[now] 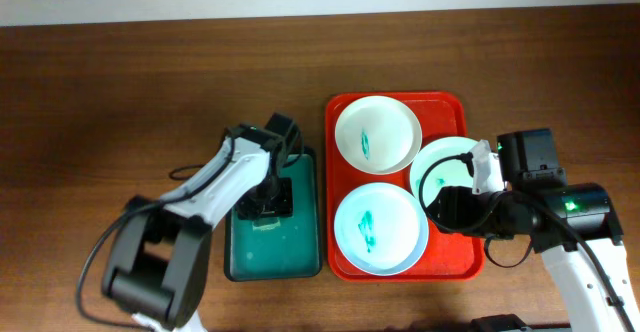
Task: Clean dirty plates on tray and stack at the side
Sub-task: 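Reach the left gripper into the teal tray and grasp the green sponge, then grasp the rim of the lower pale blue plate with the right gripper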
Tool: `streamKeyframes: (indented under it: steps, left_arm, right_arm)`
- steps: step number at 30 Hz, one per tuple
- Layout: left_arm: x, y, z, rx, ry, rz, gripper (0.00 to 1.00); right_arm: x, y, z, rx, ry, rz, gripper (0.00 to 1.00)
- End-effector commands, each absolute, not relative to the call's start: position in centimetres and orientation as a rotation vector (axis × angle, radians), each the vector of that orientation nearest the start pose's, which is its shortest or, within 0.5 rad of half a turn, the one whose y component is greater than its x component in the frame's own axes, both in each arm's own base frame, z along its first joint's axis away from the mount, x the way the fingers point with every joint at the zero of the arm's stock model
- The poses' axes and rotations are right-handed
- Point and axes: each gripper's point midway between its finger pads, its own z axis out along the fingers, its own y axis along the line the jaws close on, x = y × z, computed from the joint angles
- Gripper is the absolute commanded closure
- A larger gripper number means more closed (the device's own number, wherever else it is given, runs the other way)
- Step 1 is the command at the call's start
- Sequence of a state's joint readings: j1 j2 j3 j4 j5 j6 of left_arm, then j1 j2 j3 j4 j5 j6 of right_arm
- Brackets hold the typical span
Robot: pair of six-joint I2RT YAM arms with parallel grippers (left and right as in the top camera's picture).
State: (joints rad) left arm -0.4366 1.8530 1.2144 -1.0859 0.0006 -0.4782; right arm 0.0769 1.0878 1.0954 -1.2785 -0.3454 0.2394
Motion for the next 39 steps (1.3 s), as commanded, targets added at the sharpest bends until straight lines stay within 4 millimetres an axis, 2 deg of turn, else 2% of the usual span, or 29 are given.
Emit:
streamKeyframes:
  steps: [1,3,5,8,10,11,12,13,14,16,17,19,21,22,23,25,26,27,30,31,32,34,35,37,39]
  left_arm:
    - [25.9,-11.7,-0.1,-0.159,3.32,0.209,0.62]
    - [26.2,-11.8,-0.9,-0.158,3.32,0.208,0.75]
    - [26.9,-12.3,-1.0,-0.158,3.295,0.171,1.0]
    - [27.0,-13.4,0.0,-0.126,3.312,0.069,0.99]
    - [26.7,-13.5,1.5,-0.112,3.313,0.043,0.84]
    - [26.8,-13.5,2.3,-0.08,3.298,0.025,0.66]
    - [27.1,-13.4,3.0,-0.049,3.273,0.015,0.39]
    - [27.4,-13.0,3.4,-0.044,3.249,0.034,0.29]
    - [27.9,-12.3,3.8,-0.049,3.217,0.085,0.25]
    - [29.4,-10.3,3.8,-0.053,3.132,0.244,0.25]
    - [30.4,-10.1,3.6,-0.055,3.08,0.267,0.28]
    - [31.9,-10.8,2.8,-0.064,3.012,0.207,0.41]
    - [31.6,-10.7,1.4,-0.064,2.998,0.199,0.49]
    - [31.4,-10.6,0.8,-0.065,2.995,0.195,0.66]
    - [31.3,-10.5,0.5,-0.068,2.996,0.195,0.98]
    - [31.5,-10.7,0.9,-0.062,2.99,0.184,1.0]
    - [31.9,-11.7,1.6,0.024,2.99,0.111,1.0]
    - [32.3,-13.0,2.5,0.113,2.984,0.017,0.97]
    - [33.0,-14.5,5.6,0.153,2.959,-0.096,0.5]
    - [32.5,-14.3,6.5,0.154,2.966,-0.092,0.32]
    - [32.0,-14.1,6.8,0.154,2.982,-0.084,0.25]
    - [30.6,-13.4,6.8,0.156,3.038,-0.053,0.24]
    - [29.5,-13.0,6.5,0.145,3.081,-0.029,0.32]
    - [28.3,-12.5,5.6,0.11,3.123,-0.006,0.41]
    - [27.6,-12.2,3.7,0.053,3.131,-0.003,0.5]
  right_arm:
    - [20.5,7.2,18.0,0.173,2.857,0.544,0.41]
    - [20.5,7.2,18.0,0.173,2.857,0.544,0.41]
    - [20.6,7.2,18.0,0.173,2.856,0.544,0.41]
    - [20.6,7.2,18.0,0.173,2.856,0.544,0.41]
    - [20.6,7.2,18.0,0.173,2.856,0.544,0.41]
    - [20.6,7.2,18.0,0.172,2.856,0.544,0.41]
    - [20.6,7.2,18.0,0.172,2.854,0.544,0.41]
    - [20.6,7.2,18.0,0.171,2.853,0.544,0.41]
    - [20.6,7.2,18.0,0.171,2.853,0.544,0.41]
    - [20.6,7.2,18.0,0.172,2.853,0.544,0.4]
    - [20.7,7.2,18.1,0.172,2.852,0.544,0.4]
    - [20.6,7.2,18.0,0.172,2.853,0.544,0.4]
    - [20.5,7.2,18.0,0.173,2.857,0.544,0.4]
    - [20.6,7.2,18.0,0.173,2.856,0.544,0.4]
    - [20.6,7.2,18.0,0.173,2.856,0.544,0.4]
    - [20.6,7.2,18.0,0.173,2.856,0.544,0.41]
    - [20.6,7.2,18.0,0.178,2.856,0.545,0.43]
    - [20.6,7.0,18.0,0.187,2.857,0.533,0.46]
    - [20.8,3.4,17.1,0.532,2.842,0.263,0.45]
    - [21.0,3.4,17.2,0.542,2.831,0.26,0.39]
    - [21.0,3.4,17.2,0.529,2.832,0.259,0.34]
    - [20.8,3.8,17.2,0.41,2.857,0.282,0.28]
    - [20.3,4.8,17.2,0.268,2.885,0.347,0.27]
    - [19.4,5.1,16.2,0.252,2.931,0.372,0.27]
    - [18.7,5.4,13.7,0.265,2.974,0.395,0.28]
